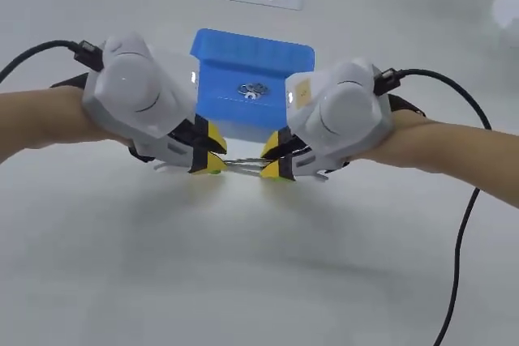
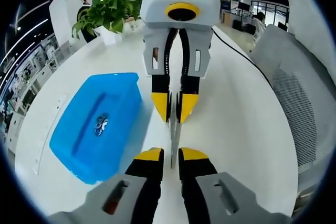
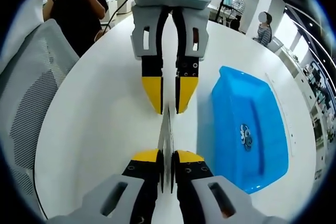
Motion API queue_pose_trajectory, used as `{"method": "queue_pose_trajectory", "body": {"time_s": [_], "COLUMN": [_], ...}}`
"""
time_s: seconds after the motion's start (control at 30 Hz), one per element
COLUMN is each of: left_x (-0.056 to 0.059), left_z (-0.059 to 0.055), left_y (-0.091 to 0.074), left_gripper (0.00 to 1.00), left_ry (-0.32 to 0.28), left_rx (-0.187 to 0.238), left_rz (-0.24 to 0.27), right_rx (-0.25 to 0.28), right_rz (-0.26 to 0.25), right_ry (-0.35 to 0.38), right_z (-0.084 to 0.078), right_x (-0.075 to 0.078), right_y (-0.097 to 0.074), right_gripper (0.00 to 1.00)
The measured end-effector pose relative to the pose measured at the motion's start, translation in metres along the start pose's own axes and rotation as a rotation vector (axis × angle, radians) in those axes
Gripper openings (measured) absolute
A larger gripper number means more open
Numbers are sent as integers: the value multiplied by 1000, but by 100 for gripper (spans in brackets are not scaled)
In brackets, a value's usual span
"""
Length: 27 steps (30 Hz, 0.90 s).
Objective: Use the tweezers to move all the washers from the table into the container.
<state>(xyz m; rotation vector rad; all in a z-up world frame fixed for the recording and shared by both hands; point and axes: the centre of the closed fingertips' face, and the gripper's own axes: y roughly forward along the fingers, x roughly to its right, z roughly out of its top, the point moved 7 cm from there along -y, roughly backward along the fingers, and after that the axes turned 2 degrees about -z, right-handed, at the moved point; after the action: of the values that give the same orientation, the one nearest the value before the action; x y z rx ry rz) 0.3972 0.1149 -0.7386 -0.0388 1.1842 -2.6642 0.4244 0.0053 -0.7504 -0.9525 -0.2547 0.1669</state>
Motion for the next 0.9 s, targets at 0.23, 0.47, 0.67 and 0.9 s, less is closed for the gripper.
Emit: {"method": "queue_pose_trajectory", "body": {"time_s": [0.23, 0.47, 0.67, 0.9], "left_x": [1, 3, 6, 22], "left_z": [4, 2, 5, 18], "left_y": [-13, -41, -69, -91], "left_gripper": [19, 26, 38, 63], "left_ry": [-12, -116, -148, -119], "left_rx": [14, 85, 126, 179], "left_rz": [29, 122, 200, 248], "right_rx": [-11, 173, 240, 283], "right_rz": [-1, -93, -197, -276], "right_ry": [10, 155, 245, 293], "right_z": [2, -1, -13, -15], "right_x": [-2, 1, -10, -33], "right_y": [-8, -65, -107, -138], "right_gripper": [17, 30, 36, 52]}}
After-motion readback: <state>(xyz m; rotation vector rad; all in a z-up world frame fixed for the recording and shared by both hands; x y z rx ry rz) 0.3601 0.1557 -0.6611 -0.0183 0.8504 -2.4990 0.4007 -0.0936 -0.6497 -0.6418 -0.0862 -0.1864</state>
